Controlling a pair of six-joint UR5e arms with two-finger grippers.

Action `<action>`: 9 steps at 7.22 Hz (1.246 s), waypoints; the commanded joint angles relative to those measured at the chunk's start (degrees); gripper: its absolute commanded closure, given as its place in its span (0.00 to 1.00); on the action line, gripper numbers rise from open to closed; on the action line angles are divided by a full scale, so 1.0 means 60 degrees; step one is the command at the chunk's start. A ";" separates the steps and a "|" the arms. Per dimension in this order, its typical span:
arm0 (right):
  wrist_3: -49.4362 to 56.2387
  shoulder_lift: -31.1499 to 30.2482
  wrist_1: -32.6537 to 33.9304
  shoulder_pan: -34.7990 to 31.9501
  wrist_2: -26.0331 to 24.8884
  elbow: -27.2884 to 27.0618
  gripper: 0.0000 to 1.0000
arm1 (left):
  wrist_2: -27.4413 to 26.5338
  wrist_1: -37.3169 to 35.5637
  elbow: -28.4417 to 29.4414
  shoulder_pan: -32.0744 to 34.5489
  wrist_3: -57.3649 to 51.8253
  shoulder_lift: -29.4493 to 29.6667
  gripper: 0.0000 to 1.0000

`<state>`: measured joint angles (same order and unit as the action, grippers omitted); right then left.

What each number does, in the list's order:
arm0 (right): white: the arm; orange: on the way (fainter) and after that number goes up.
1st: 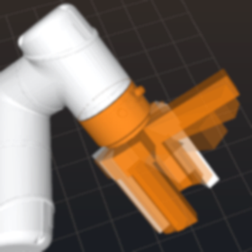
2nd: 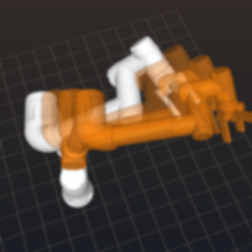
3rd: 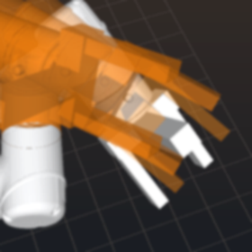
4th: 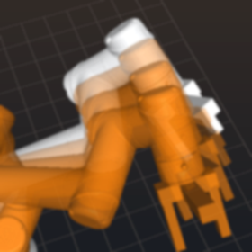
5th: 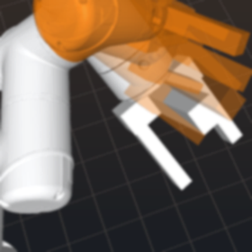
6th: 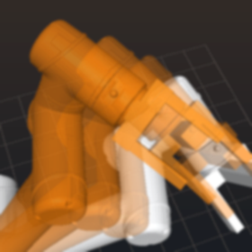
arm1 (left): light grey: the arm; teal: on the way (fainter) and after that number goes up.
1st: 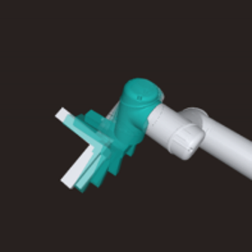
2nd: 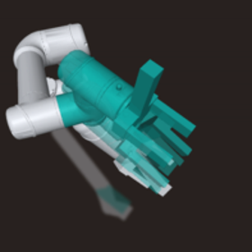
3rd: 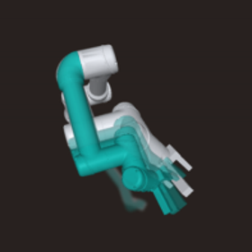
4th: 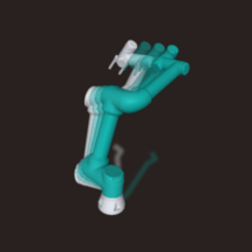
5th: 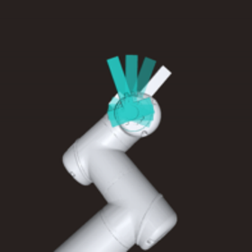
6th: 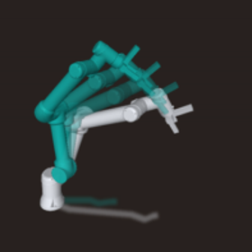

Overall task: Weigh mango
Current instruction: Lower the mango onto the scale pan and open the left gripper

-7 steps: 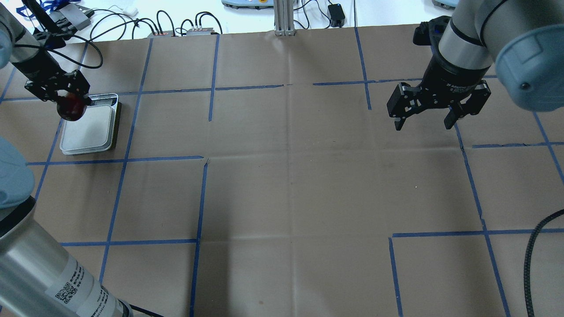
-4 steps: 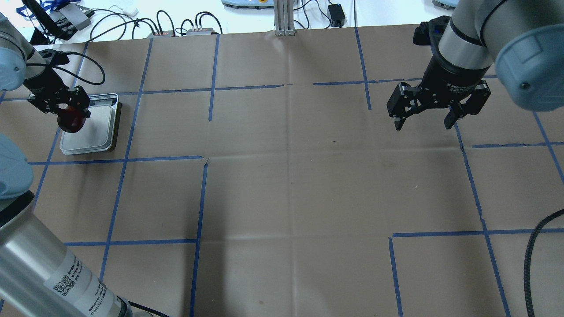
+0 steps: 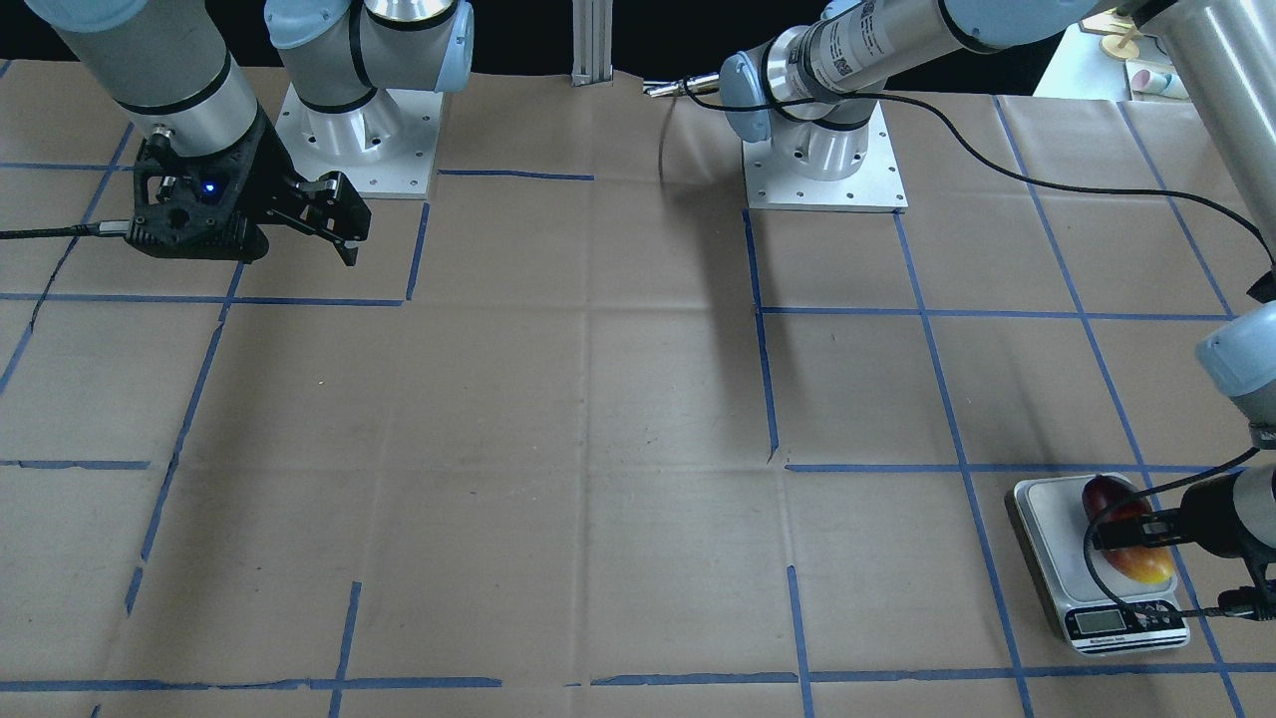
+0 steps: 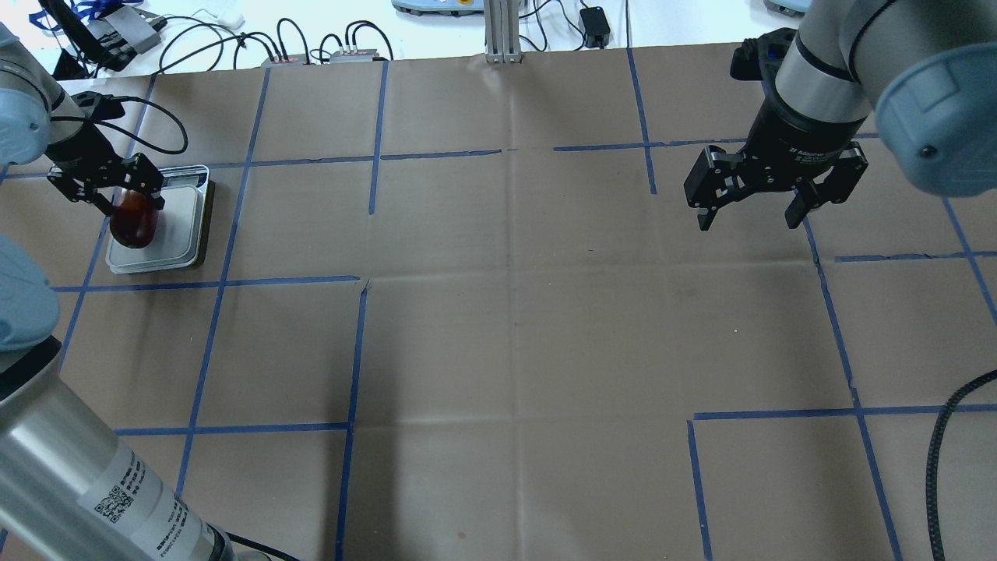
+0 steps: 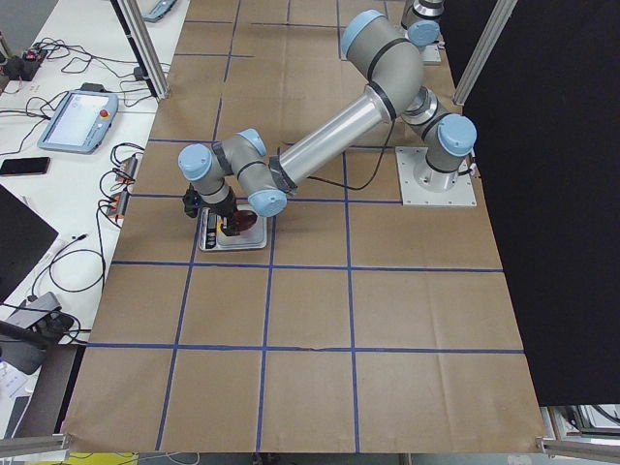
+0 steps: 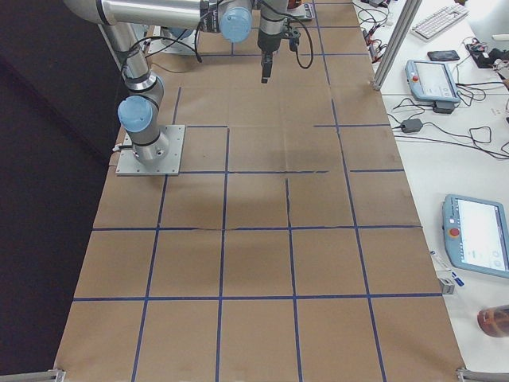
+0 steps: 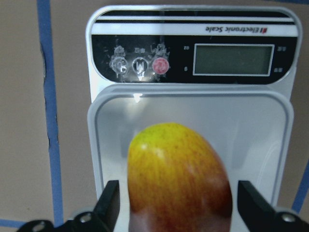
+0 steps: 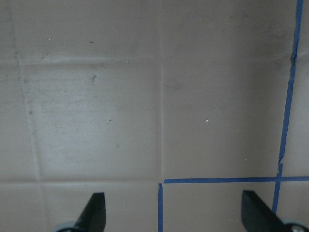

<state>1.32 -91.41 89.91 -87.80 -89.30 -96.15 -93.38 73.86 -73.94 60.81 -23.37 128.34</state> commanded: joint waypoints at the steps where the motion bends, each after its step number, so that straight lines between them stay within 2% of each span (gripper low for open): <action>1: 0.0000 0.0000 0.0000 0.0000 0.0000 0.0000 0.00 | -0.0007 0.0096 -0.0053 0.0075 0.0115 -0.0890 0.00; 2: 0.0000 0.0000 0.0000 0.0000 0.0000 0.0000 0.00 | -0.0007 0.0561 -0.0127 0.0134 0.0203 -0.1665 0.00; 3: 0.0000 0.0000 0.0000 0.0000 0.0000 0.0000 0.00 | 0.0051 0.1682 -0.0099 0.0207 0.0755 -0.2456 0.00; 4: 0.0000 0.0000 0.0000 0.0000 0.0000 0.0000 0.00 | 0.0080 0.2694 -0.0258 0.0657 0.1428 -0.3363 0.00; 5: 0.0000 0.0000 0.0000 0.0000 0.0000 0.0000 0.00 | 0.0095 0.3168 -0.0579 0.1329 0.2421 -0.4199 0.00; 7: 0.0000 0.0000 0.0000 0.0000 0.0000 0.0000 0.00 | 0.0445 0.3335 -0.2024 0.2560 0.4151 -0.5768 0.00; 8: 0.0000 0.0000 0.0000 0.0000 0.0000 0.0000 0.00 | 0.0476 0.3233 -0.2641 0.3030 0.4841 -0.6166 0.00; 9: 0.0000 0.0000 0.0000 0.0000 0.0000 0.0000 0.00 | 0.0461 0.3174 -0.2763 0.3644 0.5283 -0.6228 0.00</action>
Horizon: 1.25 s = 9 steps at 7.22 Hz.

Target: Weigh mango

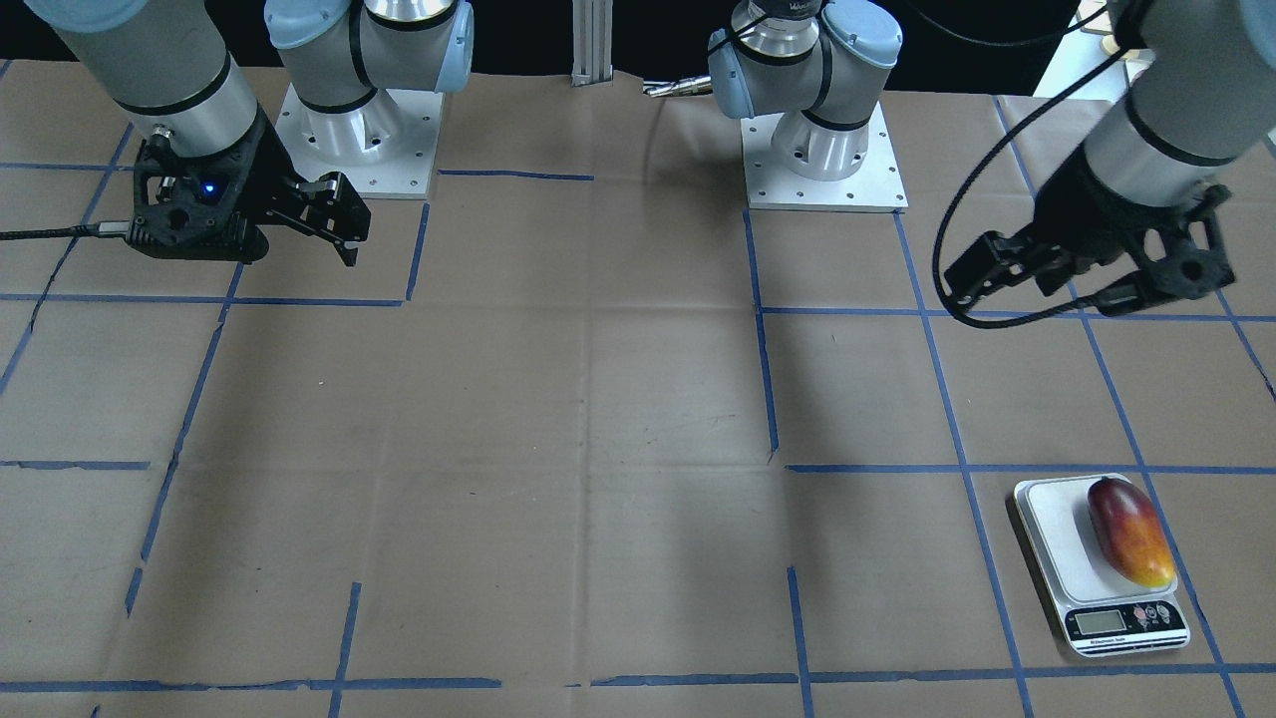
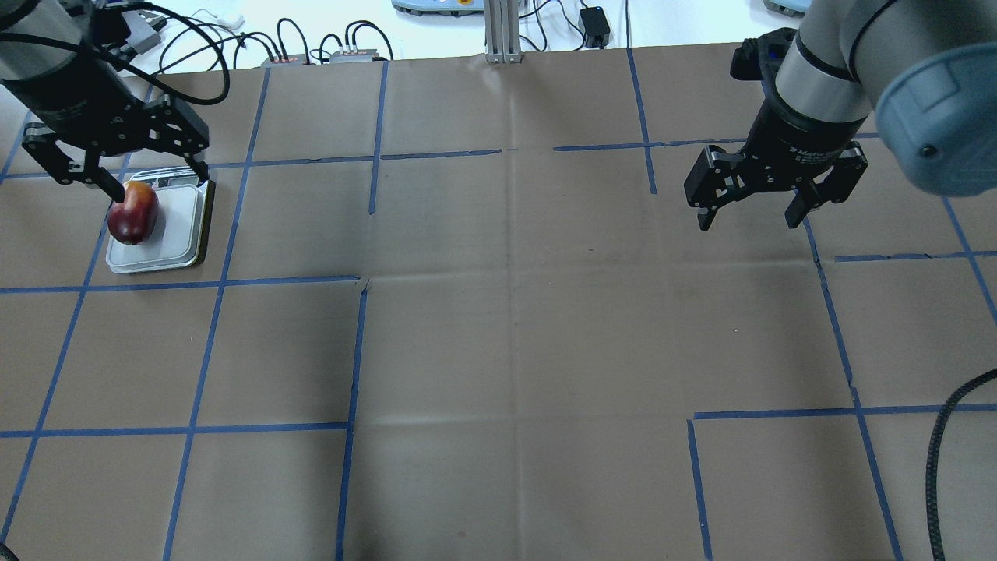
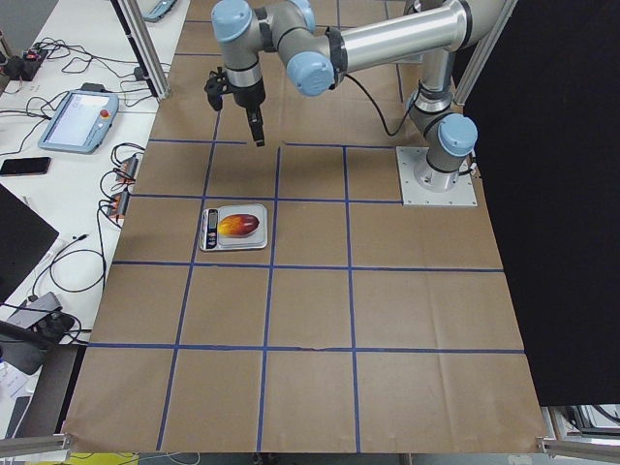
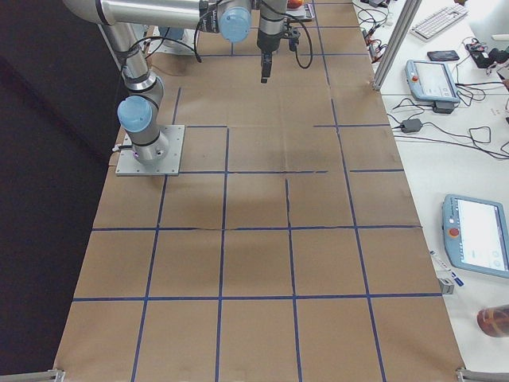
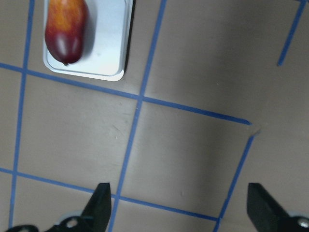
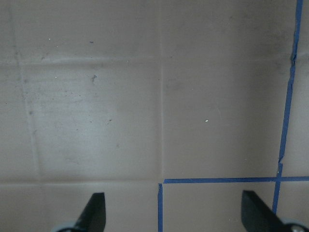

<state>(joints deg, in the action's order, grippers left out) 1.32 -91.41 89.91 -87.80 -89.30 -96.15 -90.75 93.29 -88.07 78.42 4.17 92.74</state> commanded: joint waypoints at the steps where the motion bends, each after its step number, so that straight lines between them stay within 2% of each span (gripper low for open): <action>1: 0.0000 0.0000 0.0000 0.0000 0.0000 0.0000 0.00 | -0.0006 -0.0065 -0.0540 0.1324 0.1204 -0.0281 0.00; 3: 0.0000 0.0000 0.0000 0.0000 0.0000 0.0000 0.00 | -0.0021 -0.0662 -0.0555 0.1783 0.1225 -0.0077 0.00; 9: 0.0000 0.0000 0.0000 0.0000 0.0000 0.0000 0.00 | 0.0022 -0.0665 -0.0570 0.1784 0.0305 -0.0208 0.00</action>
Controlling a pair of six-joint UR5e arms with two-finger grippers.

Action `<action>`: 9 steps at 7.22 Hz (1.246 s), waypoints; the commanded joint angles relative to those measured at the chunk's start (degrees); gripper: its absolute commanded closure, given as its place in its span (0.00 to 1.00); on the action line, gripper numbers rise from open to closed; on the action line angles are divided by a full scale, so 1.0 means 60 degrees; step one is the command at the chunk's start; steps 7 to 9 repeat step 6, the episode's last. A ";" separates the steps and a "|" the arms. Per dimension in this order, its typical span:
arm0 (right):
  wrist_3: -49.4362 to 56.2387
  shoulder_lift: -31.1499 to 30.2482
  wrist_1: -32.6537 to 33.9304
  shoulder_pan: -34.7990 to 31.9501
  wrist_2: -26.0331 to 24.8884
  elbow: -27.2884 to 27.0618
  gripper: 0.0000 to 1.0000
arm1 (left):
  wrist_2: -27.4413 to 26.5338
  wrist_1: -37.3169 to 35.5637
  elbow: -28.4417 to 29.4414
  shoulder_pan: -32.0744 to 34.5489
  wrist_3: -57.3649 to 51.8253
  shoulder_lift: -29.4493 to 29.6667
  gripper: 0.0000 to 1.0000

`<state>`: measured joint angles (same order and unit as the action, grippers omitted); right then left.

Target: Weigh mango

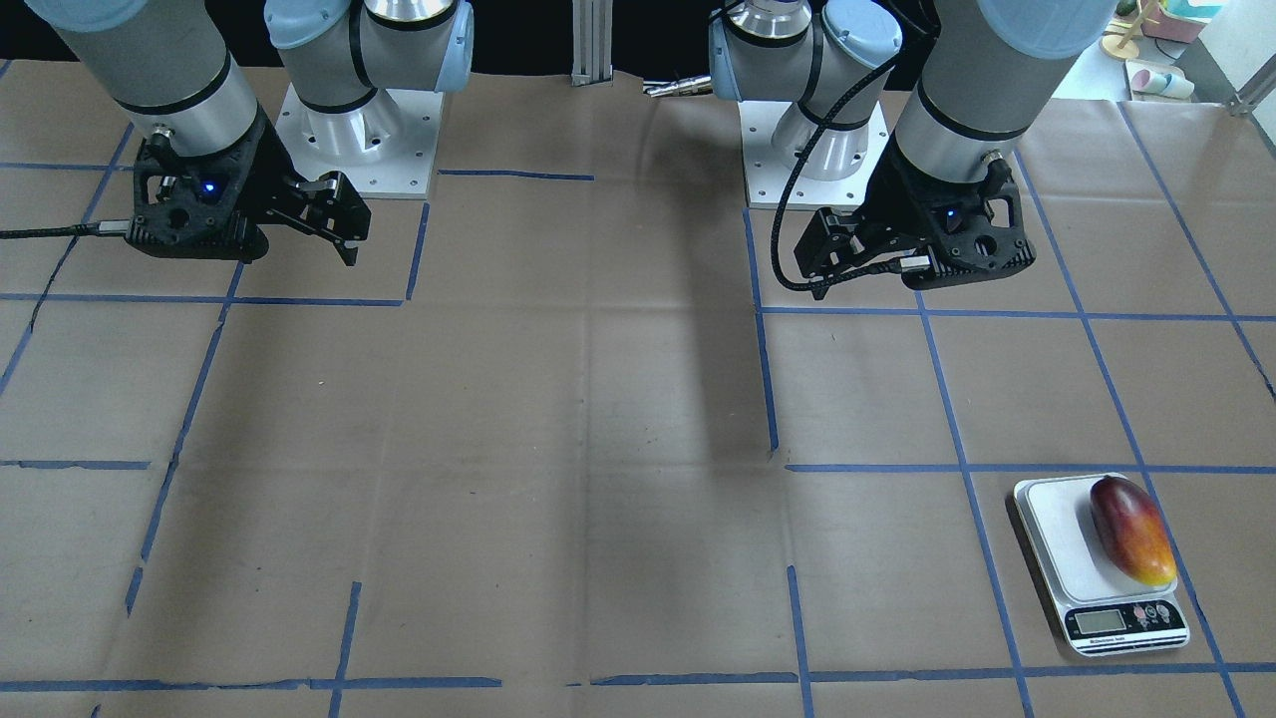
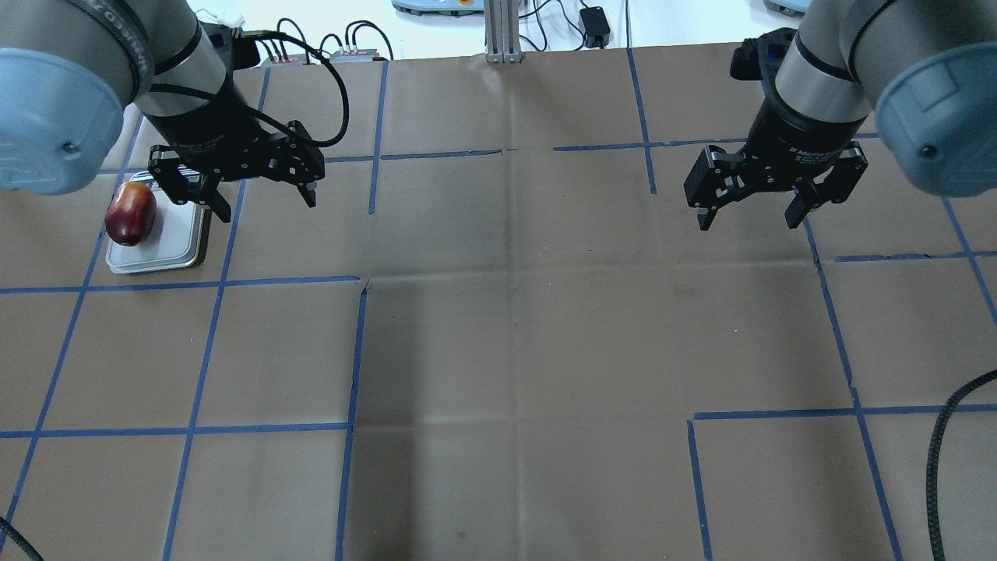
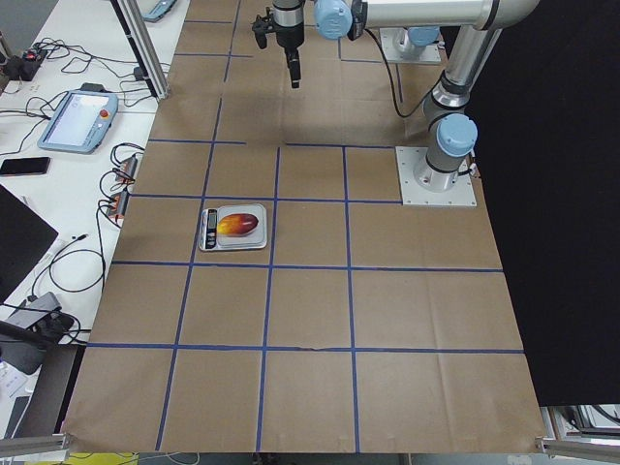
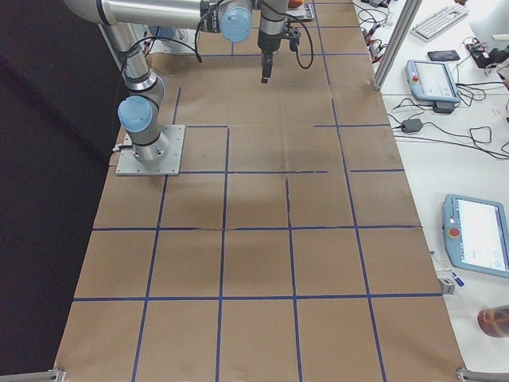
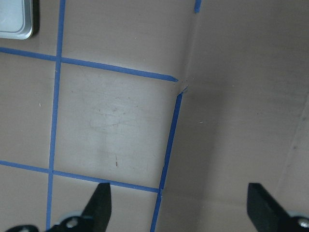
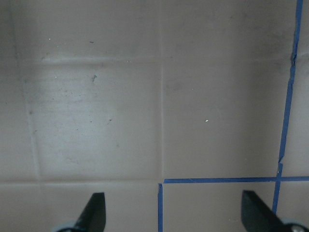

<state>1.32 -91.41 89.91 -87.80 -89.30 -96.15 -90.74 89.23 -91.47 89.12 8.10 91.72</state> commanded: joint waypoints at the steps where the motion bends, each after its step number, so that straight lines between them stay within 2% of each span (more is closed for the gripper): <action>1: 0.0000 0.0000 0.0000 0.0000 0.0000 0.0000 0.00 | 0.0035 0.0040 -0.0005 0.0001 -0.0977 -0.0197 0.00; 9: 0.0000 0.0000 0.0000 0.0000 0.0000 0.0000 0.00 | 0.0035 0.0070 -0.0005 0.0015 -0.1086 -0.0213 0.00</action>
